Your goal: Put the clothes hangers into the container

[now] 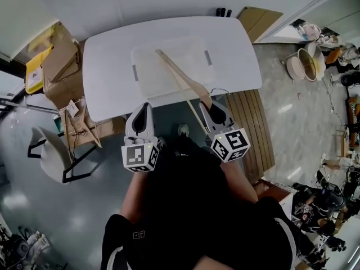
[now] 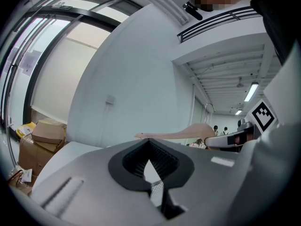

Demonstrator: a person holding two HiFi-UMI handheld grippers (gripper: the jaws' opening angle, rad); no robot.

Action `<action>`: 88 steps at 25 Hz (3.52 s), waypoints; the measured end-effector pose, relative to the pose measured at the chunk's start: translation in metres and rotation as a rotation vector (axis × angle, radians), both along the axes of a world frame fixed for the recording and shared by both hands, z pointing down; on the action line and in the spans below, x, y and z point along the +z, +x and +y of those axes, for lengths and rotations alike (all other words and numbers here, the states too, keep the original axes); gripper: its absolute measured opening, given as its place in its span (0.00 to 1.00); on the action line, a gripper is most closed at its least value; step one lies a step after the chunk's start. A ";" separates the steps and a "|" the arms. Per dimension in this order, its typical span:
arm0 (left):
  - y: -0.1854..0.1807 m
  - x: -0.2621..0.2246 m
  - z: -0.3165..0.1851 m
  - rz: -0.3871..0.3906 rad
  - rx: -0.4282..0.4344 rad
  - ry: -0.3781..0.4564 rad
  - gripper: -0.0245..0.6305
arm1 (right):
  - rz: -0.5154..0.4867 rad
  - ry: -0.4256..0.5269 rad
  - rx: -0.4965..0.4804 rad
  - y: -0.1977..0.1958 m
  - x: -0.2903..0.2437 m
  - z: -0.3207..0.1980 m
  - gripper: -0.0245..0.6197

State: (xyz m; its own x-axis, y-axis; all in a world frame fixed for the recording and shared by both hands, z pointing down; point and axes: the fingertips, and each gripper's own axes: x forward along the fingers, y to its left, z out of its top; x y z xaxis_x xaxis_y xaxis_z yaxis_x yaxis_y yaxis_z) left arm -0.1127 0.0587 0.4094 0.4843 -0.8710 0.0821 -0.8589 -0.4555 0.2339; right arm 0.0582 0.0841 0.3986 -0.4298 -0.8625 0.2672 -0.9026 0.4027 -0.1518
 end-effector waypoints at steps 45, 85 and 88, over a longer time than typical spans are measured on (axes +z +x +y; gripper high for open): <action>0.079 0.002 -0.061 -0.073 -0.212 -0.054 0.04 | -0.060 -0.041 -0.307 0.070 0.021 -0.094 0.14; 0.028 0.013 -0.142 -0.012 -0.223 -0.067 0.04 | 0.052 -0.083 -0.423 0.015 0.034 -0.150 0.14; 0.022 0.015 -0.147 -0.007 -0.231 -0.072 0.04 | 0.058 -0.092 -0.433 0.010 0.036 -0.154 0.14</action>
State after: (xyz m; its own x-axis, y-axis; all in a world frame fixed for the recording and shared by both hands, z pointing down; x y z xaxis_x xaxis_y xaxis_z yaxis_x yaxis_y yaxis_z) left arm -0.0907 -0.0878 0.4242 0.2720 -0.9505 0.1505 -0.9401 -0.2290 0.2527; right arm 0.0685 -0.0700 0.4347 -0.7281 -0.5777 0.3690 -0.6618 0.7327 -0.1586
